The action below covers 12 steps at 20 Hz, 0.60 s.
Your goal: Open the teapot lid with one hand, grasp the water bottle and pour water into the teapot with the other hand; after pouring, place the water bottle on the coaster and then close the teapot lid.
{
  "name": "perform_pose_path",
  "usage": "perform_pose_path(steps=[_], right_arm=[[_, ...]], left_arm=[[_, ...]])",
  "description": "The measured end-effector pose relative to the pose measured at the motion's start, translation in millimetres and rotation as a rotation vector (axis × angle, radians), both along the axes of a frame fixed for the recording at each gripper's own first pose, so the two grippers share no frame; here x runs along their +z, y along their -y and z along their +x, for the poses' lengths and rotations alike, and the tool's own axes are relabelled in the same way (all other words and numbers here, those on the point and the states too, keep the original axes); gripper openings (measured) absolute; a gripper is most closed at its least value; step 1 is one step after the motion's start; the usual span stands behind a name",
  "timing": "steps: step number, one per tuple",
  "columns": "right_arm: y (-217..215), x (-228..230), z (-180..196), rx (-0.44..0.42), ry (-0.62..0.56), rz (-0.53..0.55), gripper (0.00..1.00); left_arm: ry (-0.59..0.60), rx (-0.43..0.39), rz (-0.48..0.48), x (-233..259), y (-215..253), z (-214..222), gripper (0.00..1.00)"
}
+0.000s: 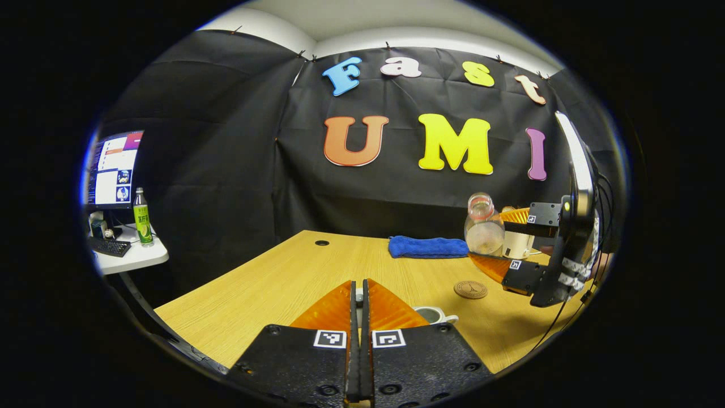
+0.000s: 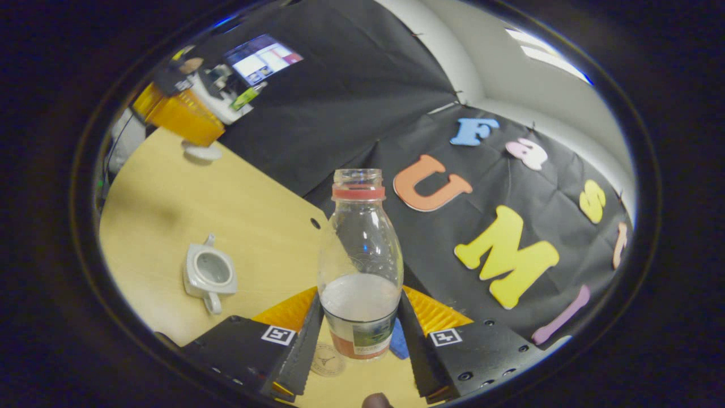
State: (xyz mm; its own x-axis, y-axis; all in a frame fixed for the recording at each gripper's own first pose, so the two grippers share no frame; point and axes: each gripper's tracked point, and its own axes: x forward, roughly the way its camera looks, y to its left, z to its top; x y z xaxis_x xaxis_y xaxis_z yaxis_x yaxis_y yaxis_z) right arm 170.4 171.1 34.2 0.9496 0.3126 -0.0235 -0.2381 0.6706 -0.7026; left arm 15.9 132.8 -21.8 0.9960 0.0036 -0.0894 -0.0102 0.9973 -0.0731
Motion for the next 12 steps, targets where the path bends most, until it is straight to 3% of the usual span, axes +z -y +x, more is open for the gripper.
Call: perform_pose_path(steps=[3, 6, 12], right_arm=[[21.3, 8.0, 9.5, -0.023, -0.119, 0.264, 0.71], [39.3, 11.0, 20.1, -0.028, -0.207, 0.451, 0.72], [72.3, -14.4, 48.7, -0.069, -0.344, 0.692, 0.72]], left_arm=[[0.001, -0.024, 0.016, 1.9, 12.5, 3.6, 0.03], [0.006, -0.051, 0.020, 4.1, 26.1, 6.3, 0.02], [0.016, -0.080, 0.034, 7.2, 41.3, 6.1, 0.03]])
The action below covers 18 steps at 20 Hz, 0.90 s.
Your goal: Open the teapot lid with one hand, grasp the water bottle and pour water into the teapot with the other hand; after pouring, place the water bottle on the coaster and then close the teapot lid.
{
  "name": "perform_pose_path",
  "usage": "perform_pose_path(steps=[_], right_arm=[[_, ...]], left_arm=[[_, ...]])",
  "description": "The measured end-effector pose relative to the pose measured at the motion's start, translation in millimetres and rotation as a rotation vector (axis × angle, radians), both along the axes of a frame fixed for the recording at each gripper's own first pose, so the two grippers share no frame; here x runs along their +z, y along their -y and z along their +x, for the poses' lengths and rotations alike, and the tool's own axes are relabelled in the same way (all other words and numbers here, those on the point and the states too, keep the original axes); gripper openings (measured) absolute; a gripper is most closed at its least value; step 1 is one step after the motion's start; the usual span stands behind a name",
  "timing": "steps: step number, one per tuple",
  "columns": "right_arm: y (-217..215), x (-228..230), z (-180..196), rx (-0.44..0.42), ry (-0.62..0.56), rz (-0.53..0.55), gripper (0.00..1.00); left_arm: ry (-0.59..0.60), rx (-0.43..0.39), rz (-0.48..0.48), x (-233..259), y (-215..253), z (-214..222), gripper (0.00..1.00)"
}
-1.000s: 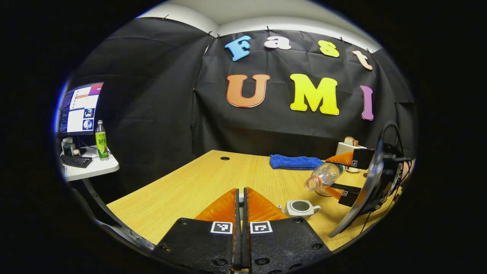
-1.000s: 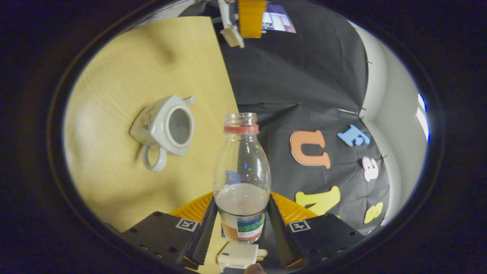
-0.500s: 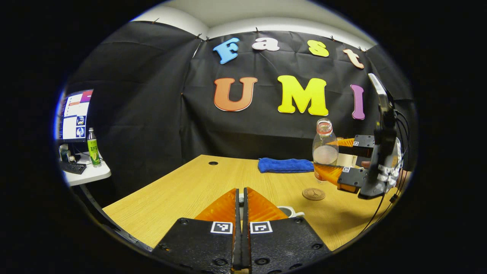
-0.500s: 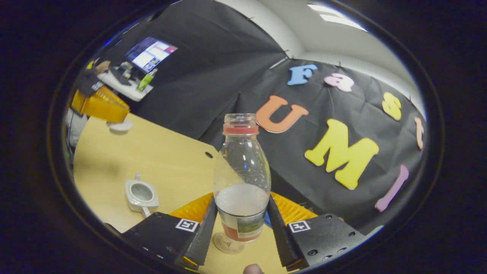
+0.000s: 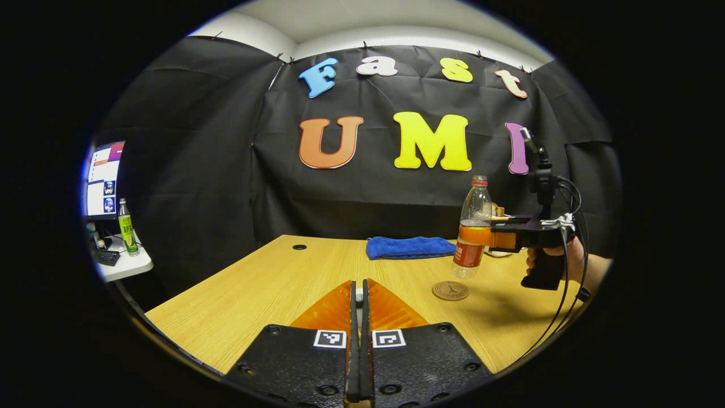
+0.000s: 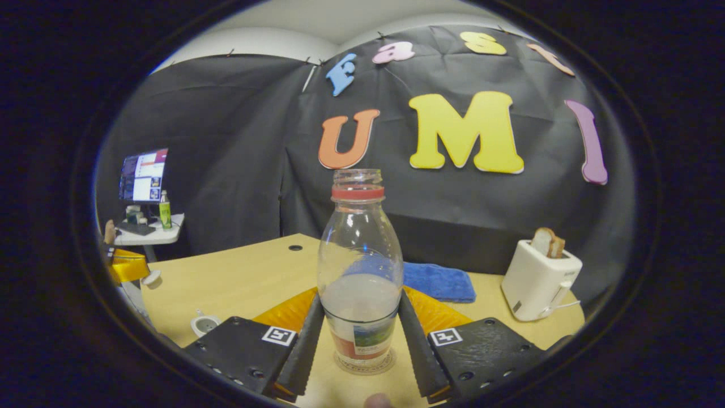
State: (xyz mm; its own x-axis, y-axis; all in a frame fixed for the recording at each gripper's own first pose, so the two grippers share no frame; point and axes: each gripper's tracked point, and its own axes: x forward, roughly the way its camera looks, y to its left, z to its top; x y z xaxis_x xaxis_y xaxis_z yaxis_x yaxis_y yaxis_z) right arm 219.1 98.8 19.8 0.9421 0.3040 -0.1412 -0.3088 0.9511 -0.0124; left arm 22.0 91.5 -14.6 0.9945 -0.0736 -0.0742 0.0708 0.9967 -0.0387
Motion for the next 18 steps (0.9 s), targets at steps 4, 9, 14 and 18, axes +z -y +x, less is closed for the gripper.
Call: perform_pose_path(steps=[4, 9, 14, 18], right_arm=[[5.0, -20.9, 12.4, -0.030, -0.040, 0.061, 0.70], [6.6, -35.6, 26.8, -0.047, -0.061, 0.028, 0.70], [2.2, -46.0, 32.9, -0.049, -0.062, 0.017, 0.71], [4.8, -47.5, 36.9, -0.063, -0.054, 0.018, 0.71]], left_arm=[[-0.006, 0.002, 0.017, -3.0, 1.5, -2.7, 0.03], [-0.011, 0.013, 0.018, -6.3, -2.4, -4.7, 0.03], [-0.020, 0.018, 0.027, -10.4, -4.8, -6.0, 0.03], [-0.031, 0.022, 0.037, -14.5, -7.8, -5.1, 0.03]])
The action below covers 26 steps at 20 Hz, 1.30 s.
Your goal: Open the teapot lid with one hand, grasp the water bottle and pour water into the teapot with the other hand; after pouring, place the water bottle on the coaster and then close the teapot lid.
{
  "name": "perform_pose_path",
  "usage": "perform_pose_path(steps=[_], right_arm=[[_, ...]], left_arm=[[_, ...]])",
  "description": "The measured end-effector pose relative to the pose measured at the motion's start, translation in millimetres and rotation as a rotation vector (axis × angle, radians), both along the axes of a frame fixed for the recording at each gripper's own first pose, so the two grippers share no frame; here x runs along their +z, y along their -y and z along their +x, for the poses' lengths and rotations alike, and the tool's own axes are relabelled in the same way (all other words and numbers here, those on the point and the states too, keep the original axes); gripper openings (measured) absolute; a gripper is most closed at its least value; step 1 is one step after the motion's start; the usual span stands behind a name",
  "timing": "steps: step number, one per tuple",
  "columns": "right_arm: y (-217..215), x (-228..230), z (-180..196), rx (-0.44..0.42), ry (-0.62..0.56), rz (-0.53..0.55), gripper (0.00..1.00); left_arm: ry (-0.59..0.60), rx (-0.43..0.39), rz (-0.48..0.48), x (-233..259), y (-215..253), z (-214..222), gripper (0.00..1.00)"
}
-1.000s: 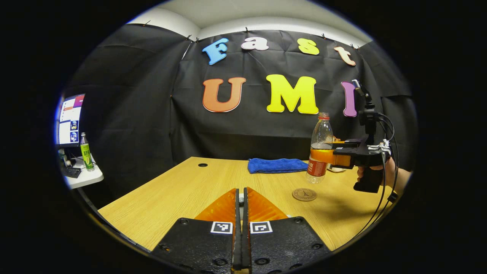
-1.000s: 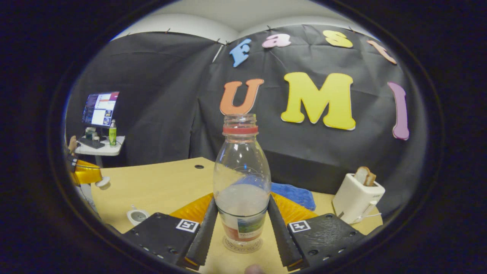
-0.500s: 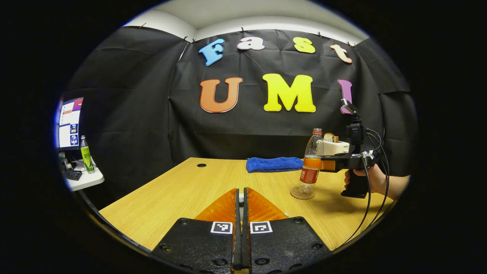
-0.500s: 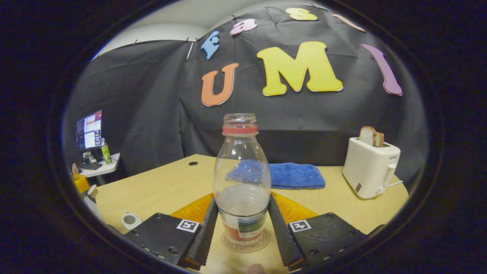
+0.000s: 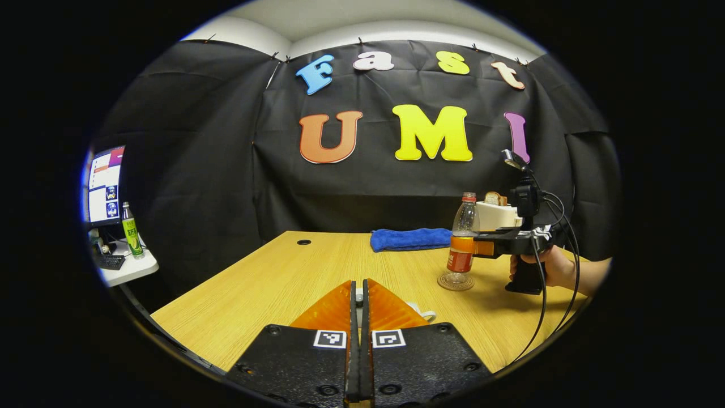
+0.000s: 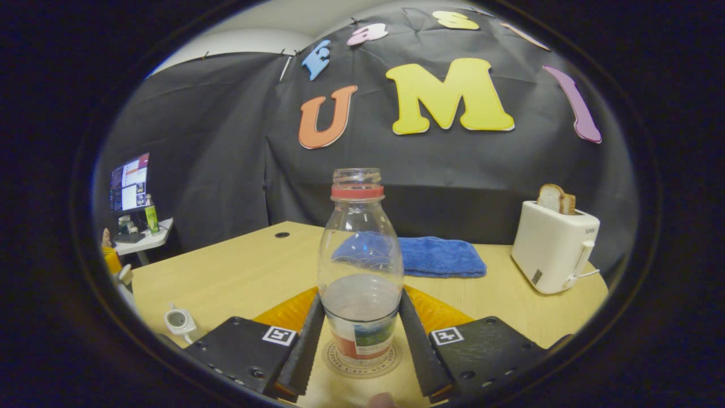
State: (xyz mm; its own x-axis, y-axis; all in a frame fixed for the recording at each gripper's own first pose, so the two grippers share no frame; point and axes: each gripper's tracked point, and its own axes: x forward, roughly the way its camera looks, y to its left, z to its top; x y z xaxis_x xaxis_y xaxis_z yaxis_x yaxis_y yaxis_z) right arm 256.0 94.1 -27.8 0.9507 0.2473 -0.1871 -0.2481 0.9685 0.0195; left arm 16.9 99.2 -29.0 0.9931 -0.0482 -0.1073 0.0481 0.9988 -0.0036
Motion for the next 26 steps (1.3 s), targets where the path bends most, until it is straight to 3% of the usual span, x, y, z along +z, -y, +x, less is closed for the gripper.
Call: perform_pose_path(steps=[6, 8, 17, 26], right_arm=[[-2.2, -4.1, -4.0, 0.003, -0.015, 0.012, 0.77], [-3.5, -4.3, -5.4, 0.003, -0.019, 0.010, 0.86], [0.4, 1.4, -17.9, 0.000, -0.001, 0.019, 0.94], [49.5, 9.1, -101.2, -0.048, 0.019, 0.059, 0.93]], left_arm=[[-0.004, -0.001, 0.004, -1.3, 1.7, 0.3, 0.03], [-0.008, -0.002, 0.011, -2.3, 2.5, 0.1, 0.03], [0.010, 0.018, 0.002, 0.5, 0.7, -2.3, 0.03], [0.030, -0.051, -0.038, 0.9, 38.0, 17.7, 0.02]])
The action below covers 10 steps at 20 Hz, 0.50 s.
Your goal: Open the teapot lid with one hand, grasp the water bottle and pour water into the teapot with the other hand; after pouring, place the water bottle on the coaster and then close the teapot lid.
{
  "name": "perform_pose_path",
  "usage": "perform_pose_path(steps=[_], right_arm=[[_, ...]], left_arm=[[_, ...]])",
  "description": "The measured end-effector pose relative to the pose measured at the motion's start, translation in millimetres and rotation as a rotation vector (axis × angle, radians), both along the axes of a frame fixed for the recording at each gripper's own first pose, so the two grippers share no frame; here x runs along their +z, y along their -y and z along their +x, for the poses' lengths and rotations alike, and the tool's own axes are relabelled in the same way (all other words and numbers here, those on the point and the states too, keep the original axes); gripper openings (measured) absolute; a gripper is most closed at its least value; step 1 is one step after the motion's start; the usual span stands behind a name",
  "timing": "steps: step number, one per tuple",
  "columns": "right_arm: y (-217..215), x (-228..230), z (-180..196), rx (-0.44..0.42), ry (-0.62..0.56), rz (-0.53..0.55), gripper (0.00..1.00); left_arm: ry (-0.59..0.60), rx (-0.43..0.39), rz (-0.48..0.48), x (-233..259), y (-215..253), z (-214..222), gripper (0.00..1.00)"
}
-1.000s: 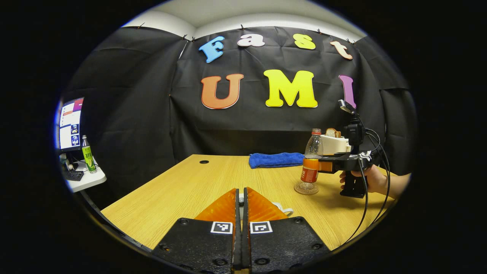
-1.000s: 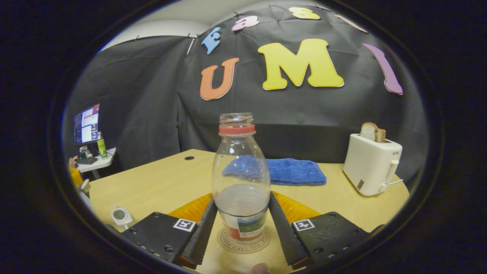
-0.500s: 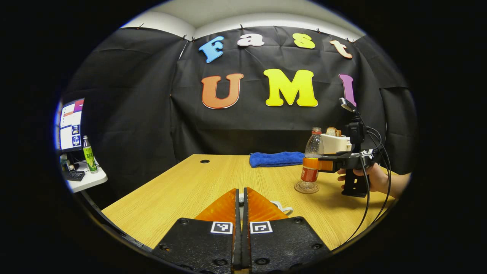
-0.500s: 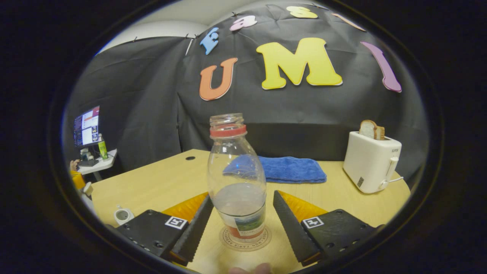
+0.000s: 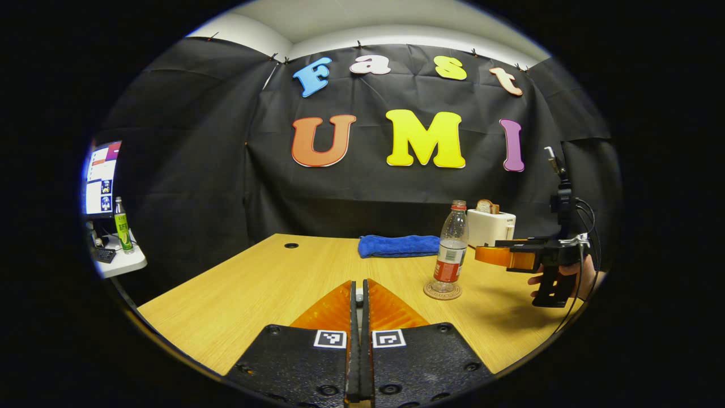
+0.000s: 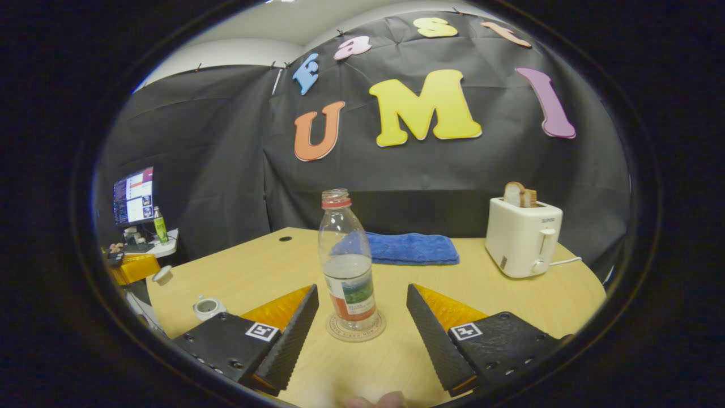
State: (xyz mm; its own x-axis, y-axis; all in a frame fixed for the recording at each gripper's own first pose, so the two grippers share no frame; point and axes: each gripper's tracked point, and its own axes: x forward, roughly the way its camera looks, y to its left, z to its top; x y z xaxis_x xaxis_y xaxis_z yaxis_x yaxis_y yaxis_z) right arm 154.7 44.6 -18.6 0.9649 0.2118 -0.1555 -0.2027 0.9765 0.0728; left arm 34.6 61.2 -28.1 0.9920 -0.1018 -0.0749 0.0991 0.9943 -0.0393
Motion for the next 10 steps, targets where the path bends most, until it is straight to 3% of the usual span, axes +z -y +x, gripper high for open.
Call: perform_pose_path(steps=[4, 10], right_arm=[[34.1, -0.7, -32.2, -0.062, 0.023, 0.005, 0.92], [59.3, 3.9, -54.7, -0.125, 0.070, 0.001, 0.94]], left_arm=[[-0.028, -0.034, 0.017, -19.9, 18.2, 19.8, 0.03], [-0.057, -0.012, -0.001, -38.7, 18.0, 30.4, 0.03]])
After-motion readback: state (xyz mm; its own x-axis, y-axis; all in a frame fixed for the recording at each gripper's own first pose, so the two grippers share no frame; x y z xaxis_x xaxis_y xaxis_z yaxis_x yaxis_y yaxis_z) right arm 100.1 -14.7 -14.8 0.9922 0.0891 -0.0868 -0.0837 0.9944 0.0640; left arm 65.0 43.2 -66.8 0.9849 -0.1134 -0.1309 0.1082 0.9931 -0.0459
